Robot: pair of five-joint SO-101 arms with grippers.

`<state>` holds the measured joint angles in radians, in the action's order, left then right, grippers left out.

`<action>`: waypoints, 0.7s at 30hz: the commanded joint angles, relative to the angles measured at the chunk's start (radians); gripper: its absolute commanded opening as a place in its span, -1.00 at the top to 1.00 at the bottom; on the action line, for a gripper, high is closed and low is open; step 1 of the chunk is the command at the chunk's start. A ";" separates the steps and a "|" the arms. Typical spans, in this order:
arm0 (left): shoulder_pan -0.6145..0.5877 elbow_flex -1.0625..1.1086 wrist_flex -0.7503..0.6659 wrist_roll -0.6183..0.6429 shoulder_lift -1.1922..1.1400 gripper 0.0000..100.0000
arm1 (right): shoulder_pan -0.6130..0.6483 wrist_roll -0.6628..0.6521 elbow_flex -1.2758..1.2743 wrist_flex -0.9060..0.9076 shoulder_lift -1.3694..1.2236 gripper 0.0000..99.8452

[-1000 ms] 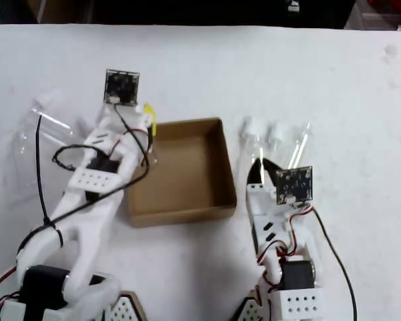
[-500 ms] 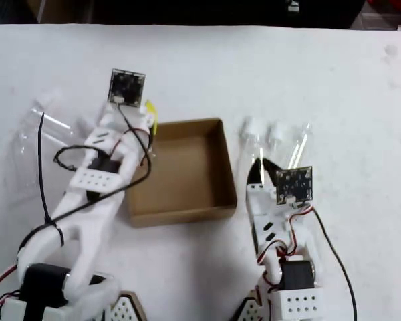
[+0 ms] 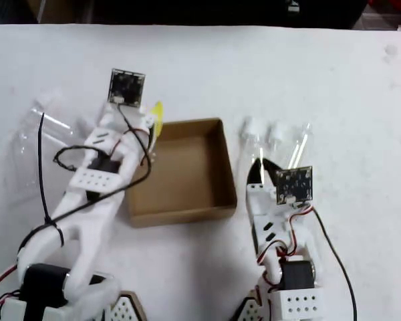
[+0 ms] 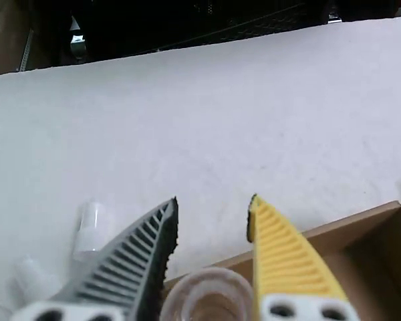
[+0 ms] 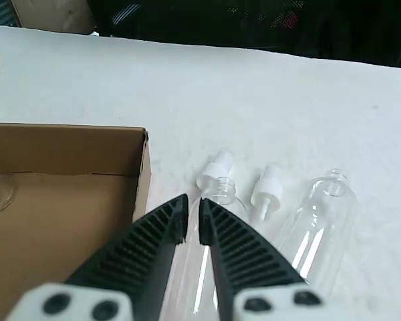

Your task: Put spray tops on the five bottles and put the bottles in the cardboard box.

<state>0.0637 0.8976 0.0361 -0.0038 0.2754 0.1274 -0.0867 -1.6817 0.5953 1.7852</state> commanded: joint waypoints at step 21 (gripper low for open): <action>-0.160 -0.132 0.559 0.094 0.697 0.70 | 0.004 0.008 -0.009 0.004 -0.002 0.96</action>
<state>-0.0207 0.8439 0.4687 0.0744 0.8984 0.1274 -0.0867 -1.6817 0.5953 1.7852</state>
